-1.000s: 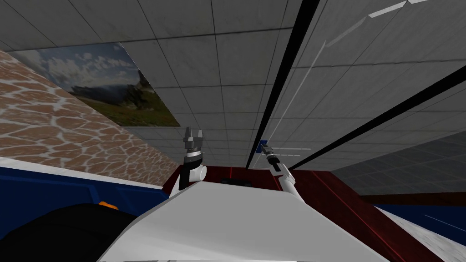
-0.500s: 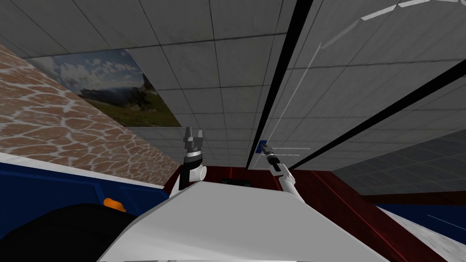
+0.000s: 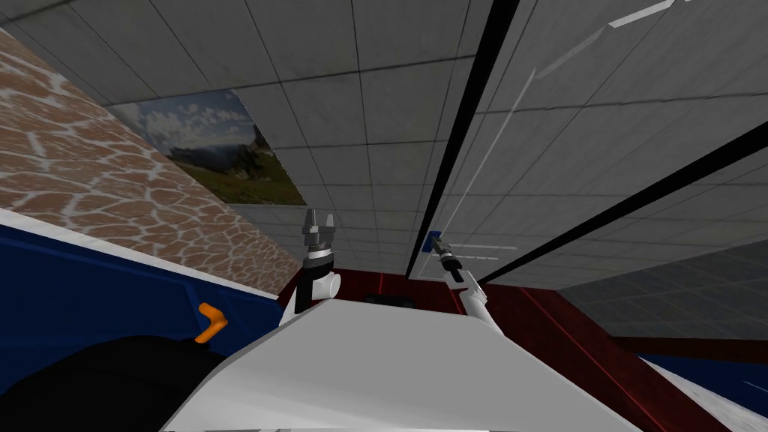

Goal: Pull the door open

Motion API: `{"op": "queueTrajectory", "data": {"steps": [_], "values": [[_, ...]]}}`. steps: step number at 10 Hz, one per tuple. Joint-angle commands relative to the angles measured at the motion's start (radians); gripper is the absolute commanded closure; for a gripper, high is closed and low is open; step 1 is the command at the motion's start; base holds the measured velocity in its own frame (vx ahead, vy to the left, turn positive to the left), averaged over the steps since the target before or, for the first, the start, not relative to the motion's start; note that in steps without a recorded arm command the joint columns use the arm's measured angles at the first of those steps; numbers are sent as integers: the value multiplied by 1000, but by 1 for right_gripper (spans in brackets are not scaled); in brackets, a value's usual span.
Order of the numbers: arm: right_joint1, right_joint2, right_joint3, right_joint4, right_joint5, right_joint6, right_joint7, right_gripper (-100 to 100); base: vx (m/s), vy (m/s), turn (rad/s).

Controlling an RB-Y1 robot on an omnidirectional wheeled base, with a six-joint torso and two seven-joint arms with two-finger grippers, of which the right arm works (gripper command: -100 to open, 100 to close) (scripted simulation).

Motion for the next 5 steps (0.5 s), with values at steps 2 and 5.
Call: {"op": "queueTrajectory", "data": {"steps": [2,5], "values": [[-2,-1,3,5,-57,-2,-76,100,-65,-55,129],[-4,-3,5,9,-108,-1,-142,100,-67,-48,102]]}}
